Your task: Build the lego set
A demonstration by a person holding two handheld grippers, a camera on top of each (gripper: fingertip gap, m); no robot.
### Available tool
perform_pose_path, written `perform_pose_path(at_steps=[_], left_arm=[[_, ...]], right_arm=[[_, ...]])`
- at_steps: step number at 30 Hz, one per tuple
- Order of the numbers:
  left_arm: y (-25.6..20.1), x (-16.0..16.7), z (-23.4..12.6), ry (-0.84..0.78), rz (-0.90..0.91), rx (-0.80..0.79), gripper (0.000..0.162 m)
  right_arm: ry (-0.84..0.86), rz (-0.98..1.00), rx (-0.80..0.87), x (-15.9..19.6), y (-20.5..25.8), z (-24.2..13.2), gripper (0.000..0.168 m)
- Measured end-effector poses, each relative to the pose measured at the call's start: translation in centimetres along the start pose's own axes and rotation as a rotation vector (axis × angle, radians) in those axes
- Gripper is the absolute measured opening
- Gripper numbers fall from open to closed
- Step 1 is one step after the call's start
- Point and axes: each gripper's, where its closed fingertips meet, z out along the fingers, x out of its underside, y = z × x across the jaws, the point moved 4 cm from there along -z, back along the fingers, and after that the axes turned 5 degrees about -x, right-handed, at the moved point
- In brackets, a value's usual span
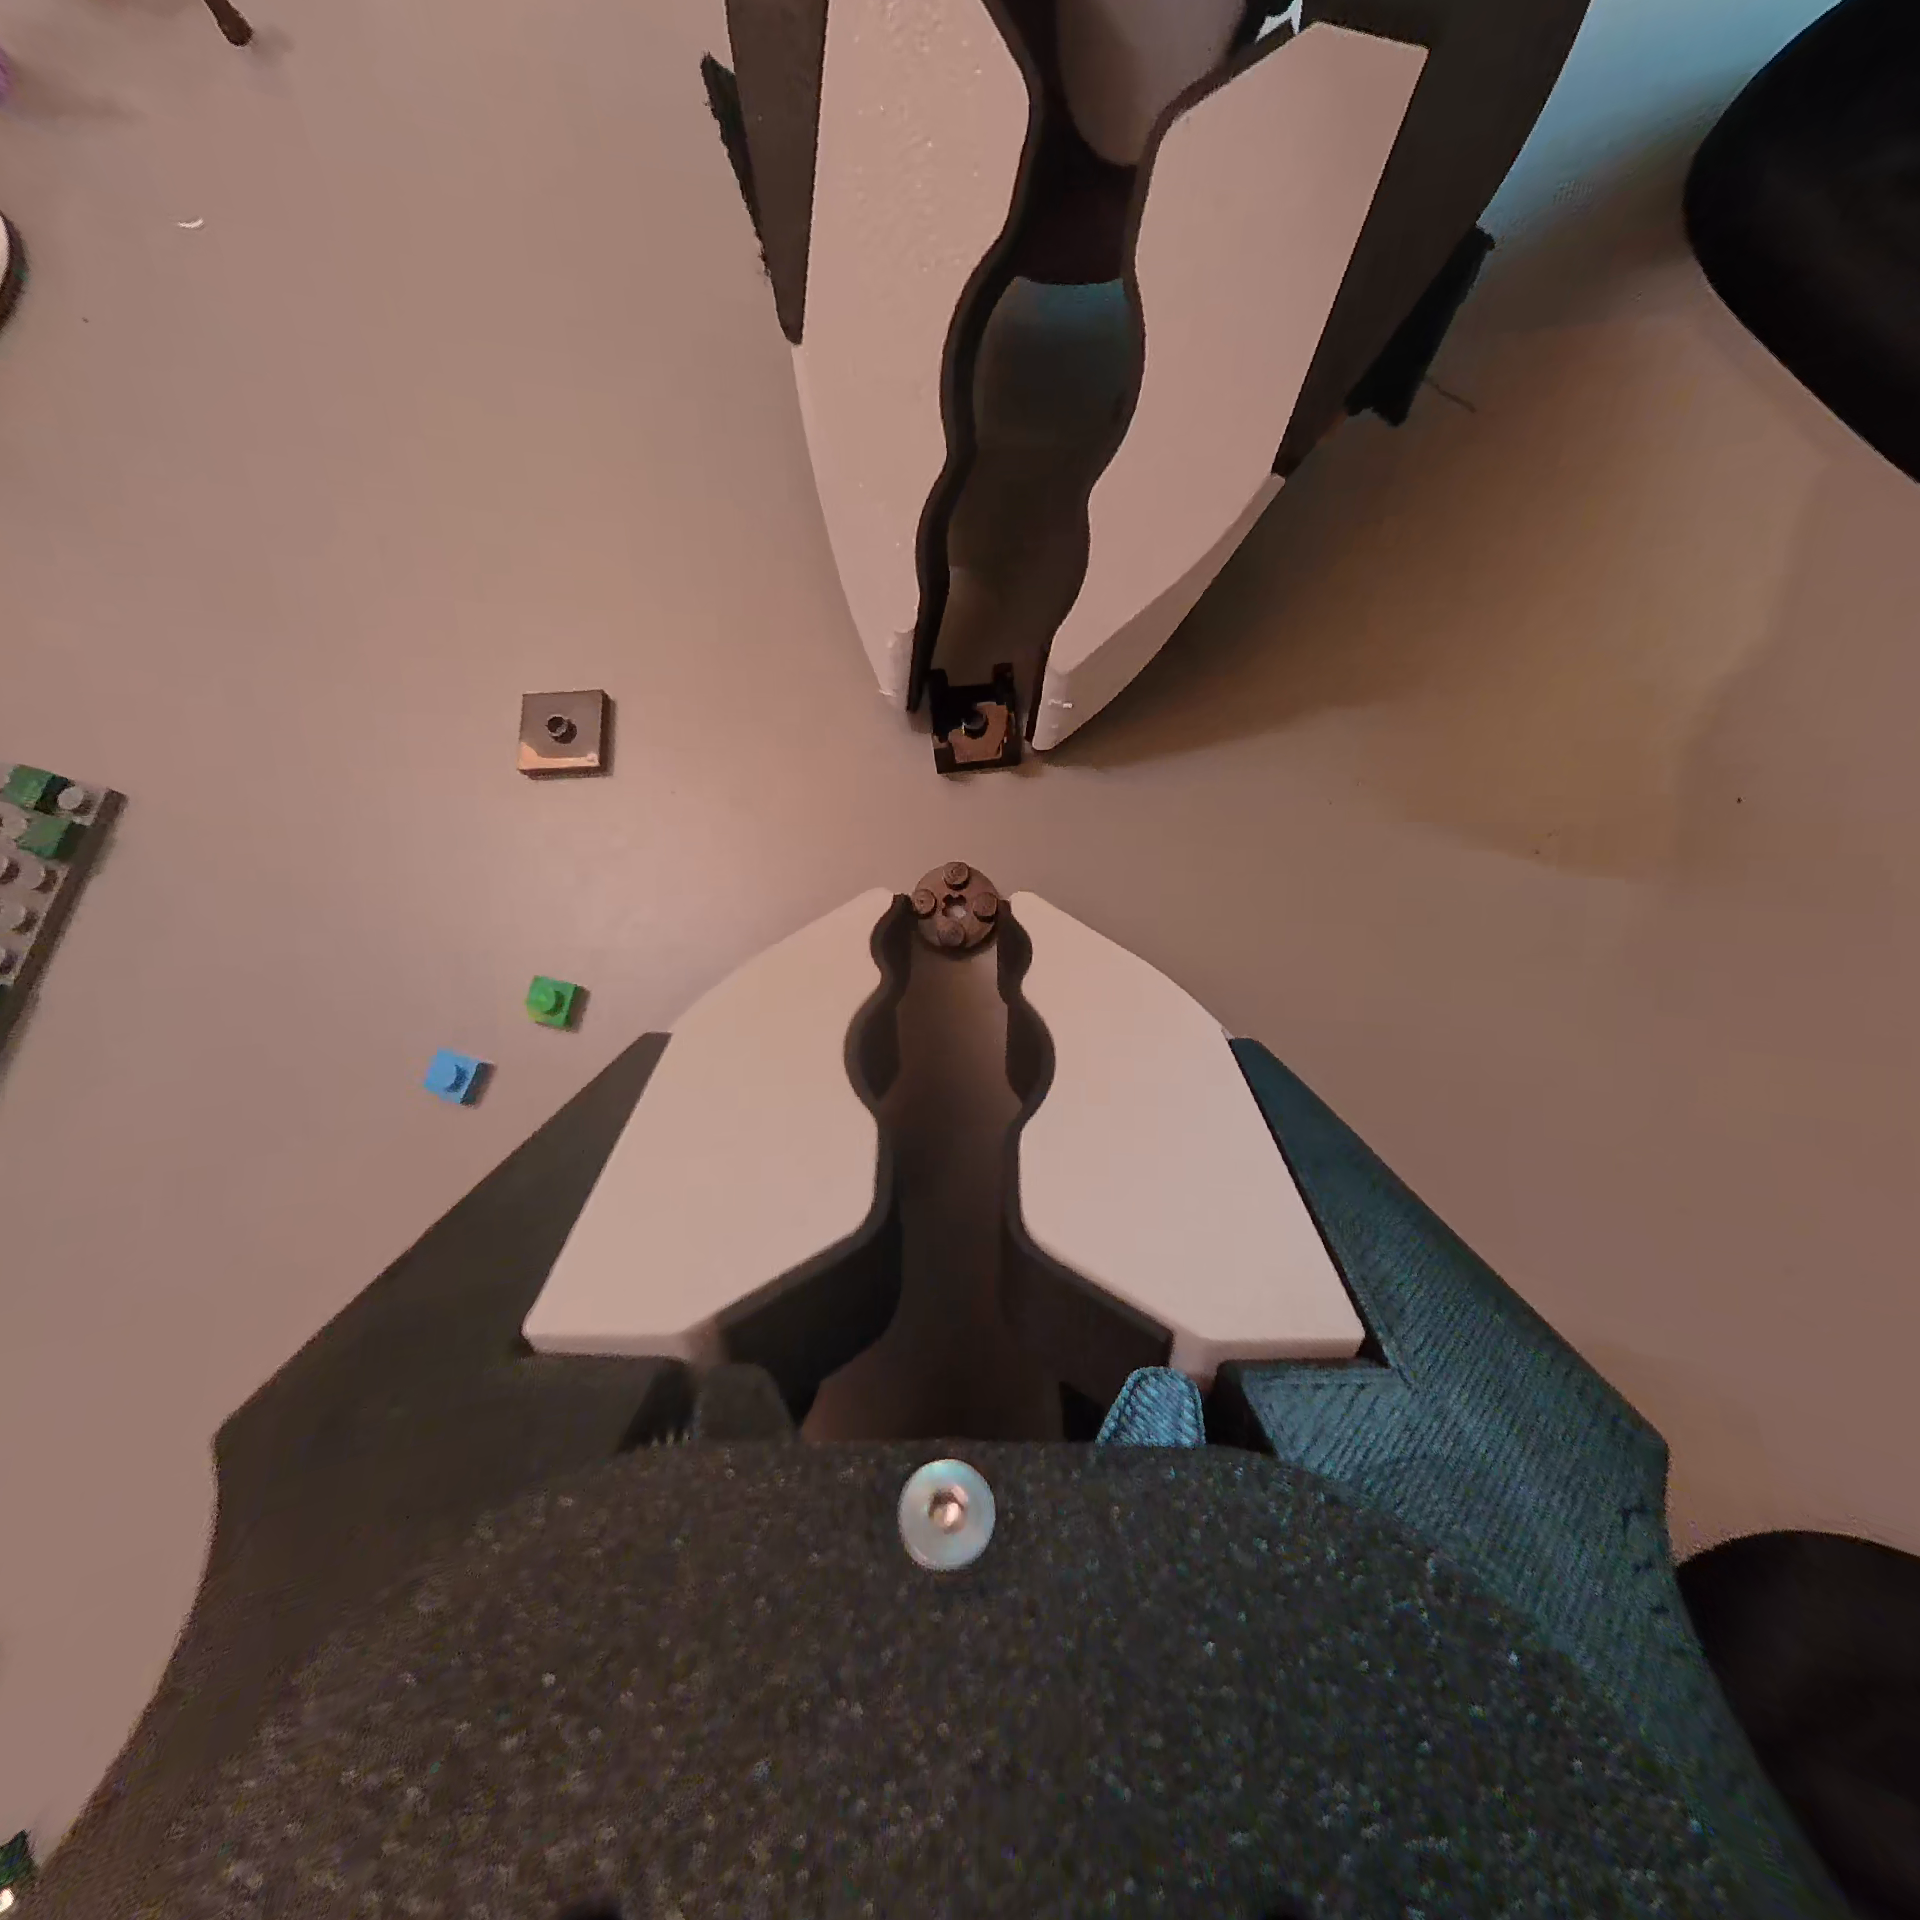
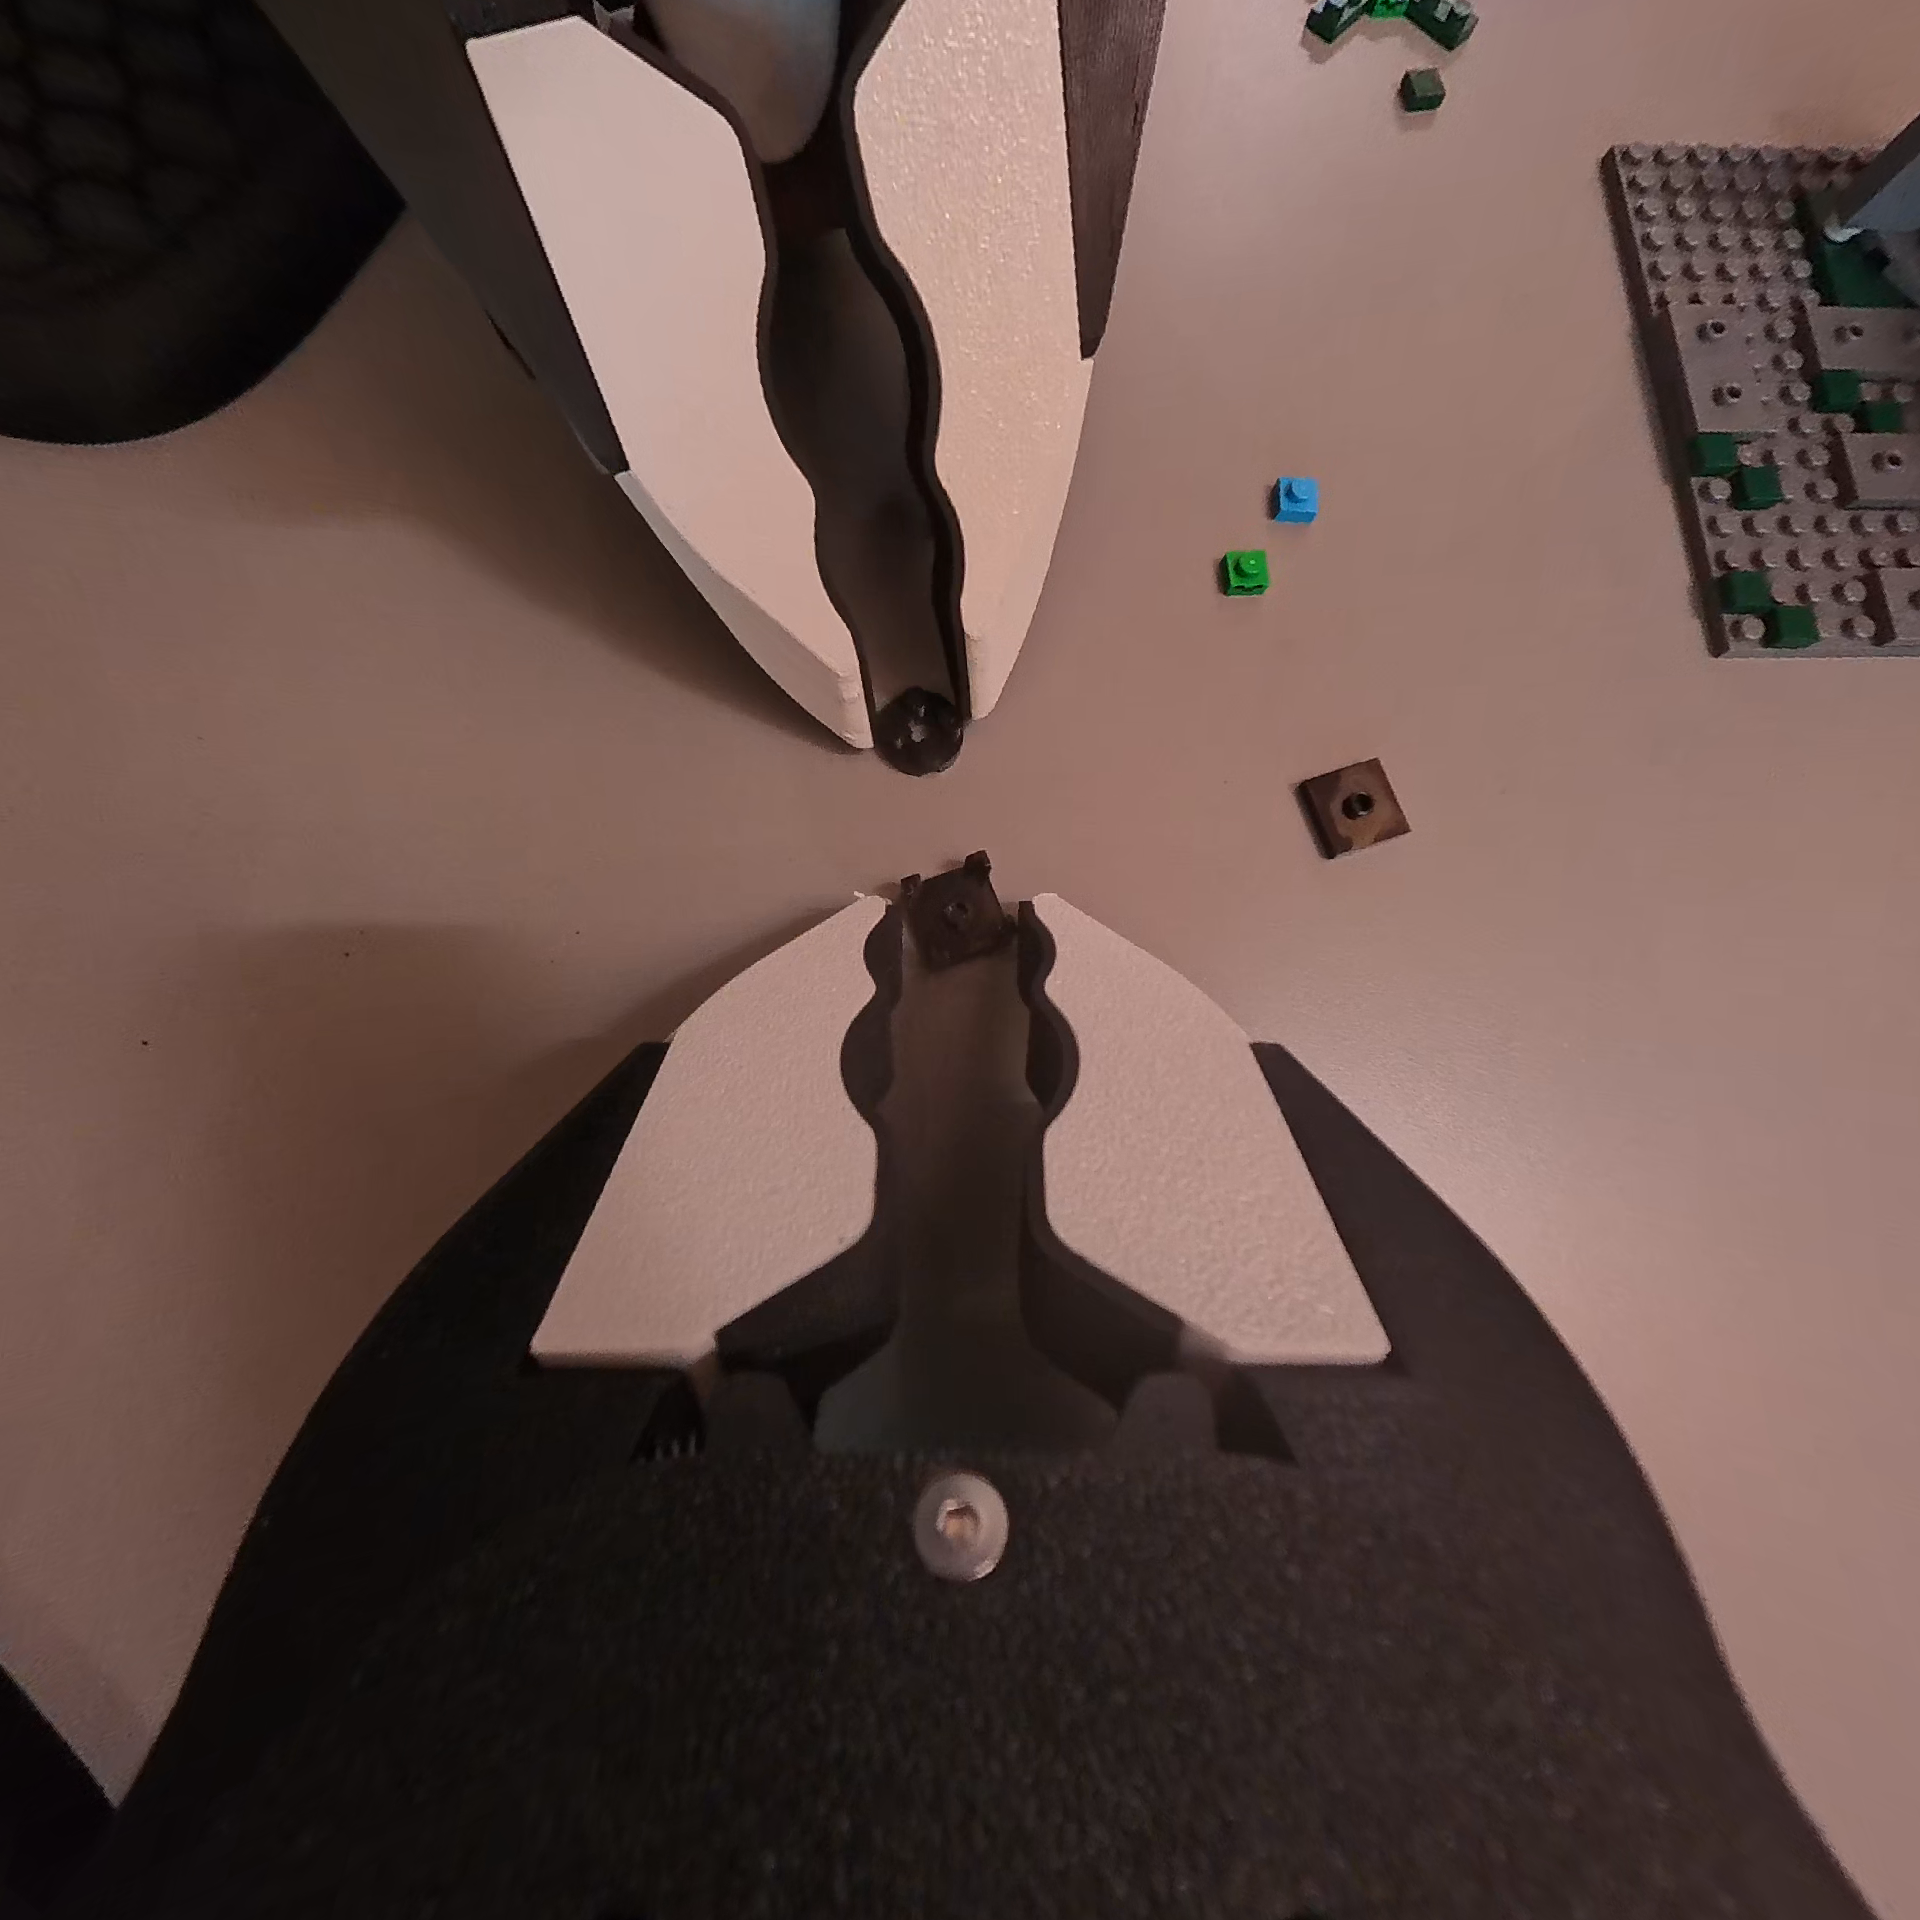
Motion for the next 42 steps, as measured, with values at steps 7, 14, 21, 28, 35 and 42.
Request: perform_pose_path(at_steps=[7,14,21,28,35,42], left_arm=[[0.0,0.0,0.0,-0.007,0.005,0.000,0.015],[-0.5,0.0,-0.1,-0.022,0.026,0.028,0.015],[-1.4,-0.6,0.0,-0.051,0.063,0.063,0.015],[-1.9,-1.1,0.4,-0.061,0.098,0.061,0.015],[-2.5,-1.6,1.3,-0.051,0.127,0.070,0.016],[-2.5,-1.7,1.4,-0.059,0.129,0.073,0.016]], right_arm=[[0.004,0.001,0.001,-0.1,0.0,0.0,0.021],[0.008,-0.009,-0.001,-0.1,0.1,0.1,0.018],[-0.003,-0.013,-0.012,-0.2,0.5,-0.7,0.017],[-0.032,-0.019,-0.019,-0.4,1.0,-1.8,0.017],[-0.026,-0.032,-0.039,-0.3,1.7,-1.9,0.017],[-0.027,-0.021,-0.042,0.0,1.7,-2.0,0.017]])
